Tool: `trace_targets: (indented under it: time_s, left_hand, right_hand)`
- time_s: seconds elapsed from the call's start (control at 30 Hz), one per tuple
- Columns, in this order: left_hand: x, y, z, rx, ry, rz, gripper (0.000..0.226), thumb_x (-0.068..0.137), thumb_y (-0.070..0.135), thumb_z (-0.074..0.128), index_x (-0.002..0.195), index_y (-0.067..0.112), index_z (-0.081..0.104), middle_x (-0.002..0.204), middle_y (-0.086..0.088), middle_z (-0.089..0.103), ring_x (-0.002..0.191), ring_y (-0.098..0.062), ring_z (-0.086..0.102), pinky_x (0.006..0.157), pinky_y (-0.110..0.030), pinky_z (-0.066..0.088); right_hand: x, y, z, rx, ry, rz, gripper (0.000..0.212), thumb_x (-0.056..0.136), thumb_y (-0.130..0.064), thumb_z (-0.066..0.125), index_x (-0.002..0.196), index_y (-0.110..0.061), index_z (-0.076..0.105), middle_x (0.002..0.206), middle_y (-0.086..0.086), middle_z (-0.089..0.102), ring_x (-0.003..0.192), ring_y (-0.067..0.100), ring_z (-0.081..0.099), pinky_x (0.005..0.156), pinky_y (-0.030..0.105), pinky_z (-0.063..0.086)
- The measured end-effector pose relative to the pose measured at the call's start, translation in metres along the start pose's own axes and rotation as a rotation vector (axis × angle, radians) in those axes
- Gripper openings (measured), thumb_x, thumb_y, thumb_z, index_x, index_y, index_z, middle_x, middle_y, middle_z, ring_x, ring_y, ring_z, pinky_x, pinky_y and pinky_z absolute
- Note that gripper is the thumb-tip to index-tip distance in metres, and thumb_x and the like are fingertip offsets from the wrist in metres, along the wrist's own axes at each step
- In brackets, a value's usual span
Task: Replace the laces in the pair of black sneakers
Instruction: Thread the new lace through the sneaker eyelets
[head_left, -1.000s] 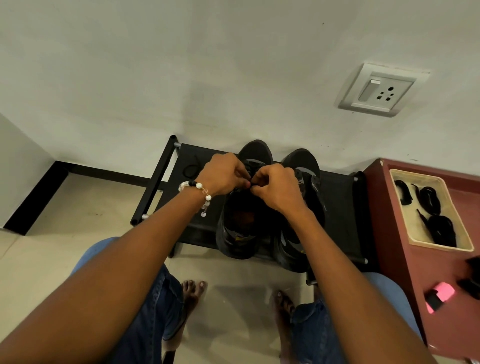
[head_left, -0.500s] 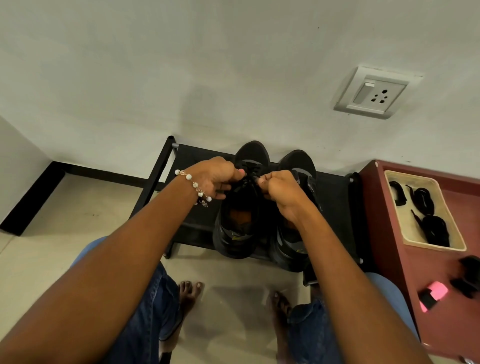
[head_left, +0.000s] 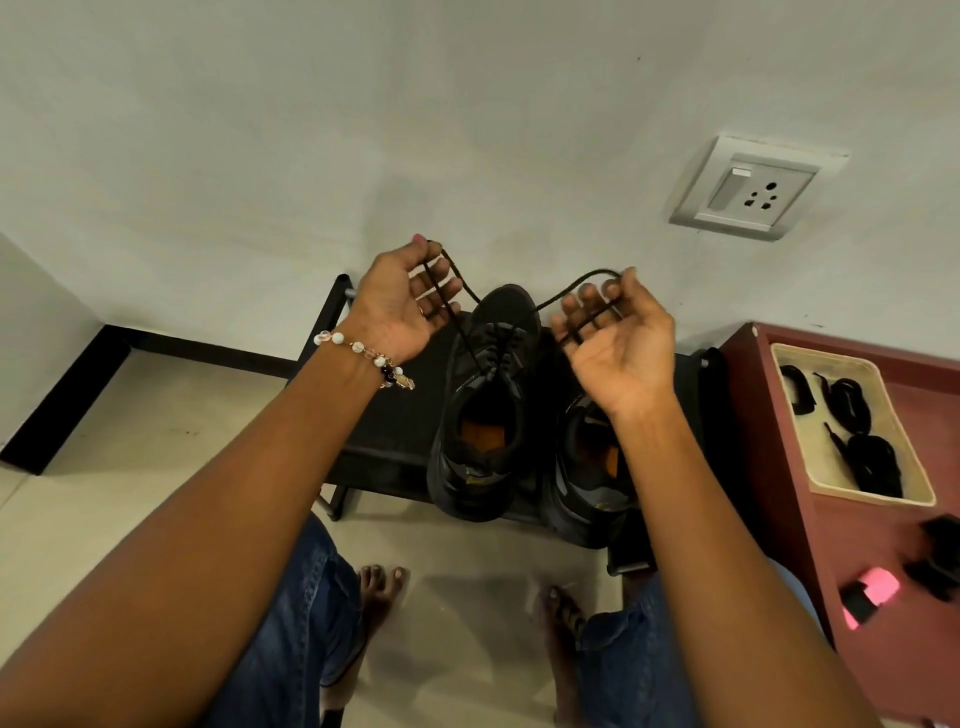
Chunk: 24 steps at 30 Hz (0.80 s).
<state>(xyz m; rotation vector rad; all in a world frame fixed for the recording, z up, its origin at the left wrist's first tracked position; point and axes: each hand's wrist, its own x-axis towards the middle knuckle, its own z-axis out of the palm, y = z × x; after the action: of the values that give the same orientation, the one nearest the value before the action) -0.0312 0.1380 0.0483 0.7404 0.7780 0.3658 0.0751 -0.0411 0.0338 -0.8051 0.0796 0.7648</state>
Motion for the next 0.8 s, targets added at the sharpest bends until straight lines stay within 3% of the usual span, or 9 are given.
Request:
trace_targets:
  time_s: [0.13,0.27,0.33,0.4,0.47,0.53,0.6,0.67,0.8]
  left_hand:
    - [0.004,-0.006,0.001,0.192,0.124,0.189,0.033,0.098,0.011,0.048,0.123,0.026,0.061,0.075,0.001,0.064,0.062,-0.014,0.058,0.063,-0.029,0.050]
    - [0.011,-0.013,-0.005,0.663,0.305,0.306,0.077,0.092,0.004,0.048,0.152,0.039,0.014,0.120,-0.008,0.063,0.062,-0.008,0.056,0.051,-0.018,0.046]
    - [0.012,-0.017,-0.007,0.936,0.342,0.303,0.081,0.092,0.009,0.052,0.154,0.032,0.005,0.124,-0.007,0.057,0.069,-0.009,0.055,0.054,-0.018,0.045]
    - [0.013,-0.021,-0.008,1.121,0.310,0.198,0.066,0.091,0.022,0.059,0.149,0.015,0.029,0.121,-0.010,0.058,0.083,-0.020,0.062,0.066,-0.027,0.053]
    - [0.007,-0.023,-0.009,1.375,0.233,0.098,0.040,0.088,0.032,0.066,0.113,0.002,0.056,0.112,-0.018,0.062,0.088,-0.030,0.064,0.071,-0.035,0.053]
    - [0.002,-0.024,-0.009,1.631,0.143,0.144,0.037,0.084,0.039,0.071,0.084,0.005,0.055,0.101,-0.015,0.063,0.091,-0.032,0.064,0.078,-0.039,0.053]
    - [-0.002,-0.027,-0.005,1.685,-0.002,0.222,0.037,0.079,0.042,0.076,0.090,0.009,0.066,0.104,-0.009,0.067,0.093,-0.027,0.064,0.084,-0.039,0.054]
    - [-0.009,-0.034,0.001,1.652,-0.154,0.208,0.048,0.075,0.041,0.079,0.113,0.015,0.067,0.112,-0.005,0.067,0.096,-0.022,0.064,0.088,-0.038,0.054]
    - [-0.009,-0.053,0.002,1.846,-0.126,0.259,0.067,0.071,0.040,0.082,0.126,0.013,0.055,0.120,-0.011,0.060,0.106,-0.030,0.061,0.092,-0.041,0.052]
  right_hand:
    - [0.002,-0.003,-0.003,0.004,-0.001,-0.183,0.015,0.098,-0.017,0.047,0.095,-0.016,0.062,0.089,0.006,0.066,0.084,0.022,0.062,0.077,0.034,0.049]
    - [0.007,0.004,-0.002,-0.310,0.094,-0.291,0.029,0.099,-0.004,0.042,0.116,-0.021,0.059,0.110,0.013,0.070,0.094,0.023,0.065,0.082,0.033,0.051]
    - [0.011,0.010,-0.003,-0.533,0.159,-0.266,0.031,0.098,-0.007,0.048,0.124,-0.021,0.055,0.116,0.012,0.068,0.099,0.022,0.066,0.085,0.031,0.052]
    - [0.014,0.017,-0.005,-1.012,0.216,-0.230,0.027,0.095,-0.020,0.054,0.119,-0.011,0.062,0.111,0.013,0.069,0.101,0.024,0.065,0.090,0.036,0.053]
    - [0.007,0.021,-0.008,-1.542,0.201,-0.215,0.027,0.094,-0.026,0.059,0.097,0.000,0.066,0.087,0.015,0.068,0.081,0.026,0.065,0.076,0.036,0.054]
    - [-0.001,0.023,-0.005,-1.810,0.166,-0.243,0.029,0.092,-0.027,0.064,0.084,0.002,0.065,0.073,0.011,0.063,0.069,0.025,0.062,0.069,0.036,0.054]
    - [-0.007,0.025,-0.003,-1.872,0.102,-0.203,0.029,0.086,-0.030,0.072,0.083,-0.001,0.067,0.075,0.011,0.065,0.072,0.025,0.064,0.071,0.039,0.056]
    - [-0.013,0.031,0.001,-1.867,0.018,-0.110,0.035,0.079,-0.035,0.078,0.089,-0.004,0.066,0.084,0.012,0.067,0.079,0.027,0.065,0.074,0.040,0.056]
    - [-0.021,0.050,-0.001,-1.991,-0.014,-0.020,0.046,0.080,-0.036,0.078,0.104,-0.003,0.056,0.102,0.017,0.060,0.093,0.035,0.062,0.080,0.042,0.054]
